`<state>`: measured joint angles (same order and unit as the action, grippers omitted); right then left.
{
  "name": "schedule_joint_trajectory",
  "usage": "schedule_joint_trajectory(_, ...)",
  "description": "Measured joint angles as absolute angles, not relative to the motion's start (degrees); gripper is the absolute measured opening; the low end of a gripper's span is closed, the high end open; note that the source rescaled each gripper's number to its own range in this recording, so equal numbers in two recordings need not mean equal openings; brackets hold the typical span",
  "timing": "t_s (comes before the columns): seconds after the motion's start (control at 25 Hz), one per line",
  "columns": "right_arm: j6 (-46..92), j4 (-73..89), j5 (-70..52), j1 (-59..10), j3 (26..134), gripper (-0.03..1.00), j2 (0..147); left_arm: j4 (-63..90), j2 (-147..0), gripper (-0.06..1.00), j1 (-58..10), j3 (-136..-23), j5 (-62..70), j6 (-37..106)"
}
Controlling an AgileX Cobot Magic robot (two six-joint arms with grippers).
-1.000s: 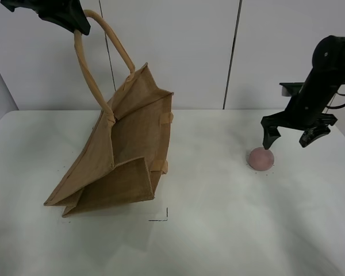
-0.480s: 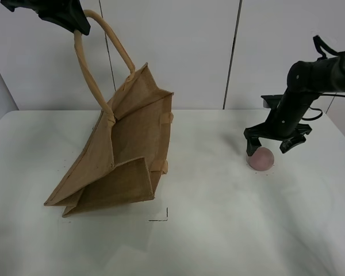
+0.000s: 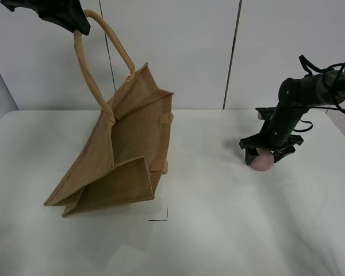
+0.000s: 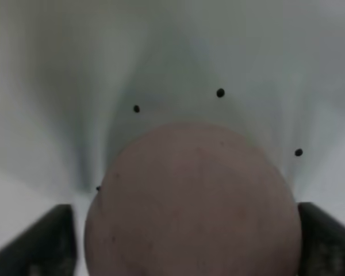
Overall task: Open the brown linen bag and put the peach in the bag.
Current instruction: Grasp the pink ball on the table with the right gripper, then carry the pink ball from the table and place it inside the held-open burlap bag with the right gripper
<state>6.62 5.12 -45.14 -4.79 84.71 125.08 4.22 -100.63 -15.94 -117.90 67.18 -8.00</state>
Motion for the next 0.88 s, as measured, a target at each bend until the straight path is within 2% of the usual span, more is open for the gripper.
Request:
schedule_joint_trajectory(0.08,6.6,5.1,-45.1,-4.8,84.7,0.49,125.1,4.2,-100.6,0.0,-15.9,-117.9,67.2,-8.0)
schedule_joint_trajectory(0.16,6.6,5.1,-45.1,-4.8,84.9,0.14,125.0,4.2,-100.6,0.0,-15.9,-117.9,67.2,-8.0)
schedule_joint_trajectory(0.24,6.6,5.3,-45.2,-4.8,85.0,0.01,124.6,4.2,-100.6,0.0,-15.9,-117.9,67.2,-8.0)
schedule_joint_trajectory(0.48,7.8,8.1,-45.5,-4.8,85.0,0.0,117.8,4.2,-100.6,0.0,-15.9,-117.9,67.2,-8.0)
schedule_joint_trajectory(0.68,16.2,17.3,-45.8,-4.9,85.0,0.0,107.2,4.2,-100.6,0.0,-15.9,-117.9,67.2,-7.9)
schedule_joint_trajectory(0.88,23.0,25.0,-47.3,-9.7,86.8,0.0,102.9,4.2,-99.8,0.0,-15.9,-117.9,67.2,-7.9)
